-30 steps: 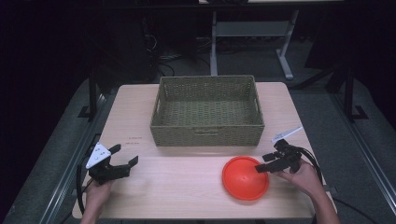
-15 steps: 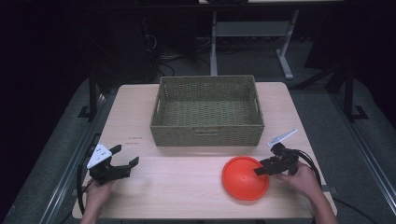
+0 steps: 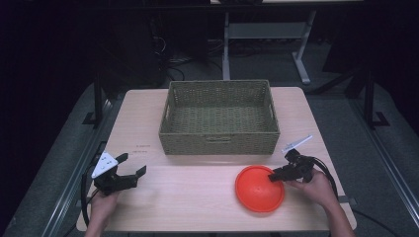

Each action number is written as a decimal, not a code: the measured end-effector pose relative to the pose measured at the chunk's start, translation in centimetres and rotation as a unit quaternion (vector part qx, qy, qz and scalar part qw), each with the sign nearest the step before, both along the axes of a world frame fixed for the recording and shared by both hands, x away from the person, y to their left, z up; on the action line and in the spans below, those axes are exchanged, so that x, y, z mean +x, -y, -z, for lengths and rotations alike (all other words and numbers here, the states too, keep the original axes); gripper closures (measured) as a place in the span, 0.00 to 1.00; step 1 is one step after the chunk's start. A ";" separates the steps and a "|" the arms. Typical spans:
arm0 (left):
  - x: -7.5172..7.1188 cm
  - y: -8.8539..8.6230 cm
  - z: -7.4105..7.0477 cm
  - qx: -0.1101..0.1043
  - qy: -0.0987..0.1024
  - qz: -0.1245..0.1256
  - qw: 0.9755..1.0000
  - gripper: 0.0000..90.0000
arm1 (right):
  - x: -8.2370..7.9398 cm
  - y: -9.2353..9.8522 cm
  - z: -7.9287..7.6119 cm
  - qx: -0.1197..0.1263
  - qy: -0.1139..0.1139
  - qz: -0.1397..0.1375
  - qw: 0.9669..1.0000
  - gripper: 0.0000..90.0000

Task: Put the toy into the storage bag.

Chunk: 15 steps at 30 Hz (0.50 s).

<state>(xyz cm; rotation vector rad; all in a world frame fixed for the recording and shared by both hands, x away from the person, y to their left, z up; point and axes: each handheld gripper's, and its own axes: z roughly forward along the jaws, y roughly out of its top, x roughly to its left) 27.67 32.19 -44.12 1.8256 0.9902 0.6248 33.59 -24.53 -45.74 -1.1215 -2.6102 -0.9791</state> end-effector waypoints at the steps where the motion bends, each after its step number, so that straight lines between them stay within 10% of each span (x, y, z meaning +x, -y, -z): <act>1: 0.0 0.0 0.0 0.001 -0.002 0.001 1.000 0.14 | 0.0 0.2 -0.2 0.009 -0.001 0.004 1.000 0.81; 15: -0.1 -0.1 0.0 0.002 0.003 0.000 1.000 0.14 | -1.4 -0.2 -4.3 0.040 0.027 0.003 0.999 0.91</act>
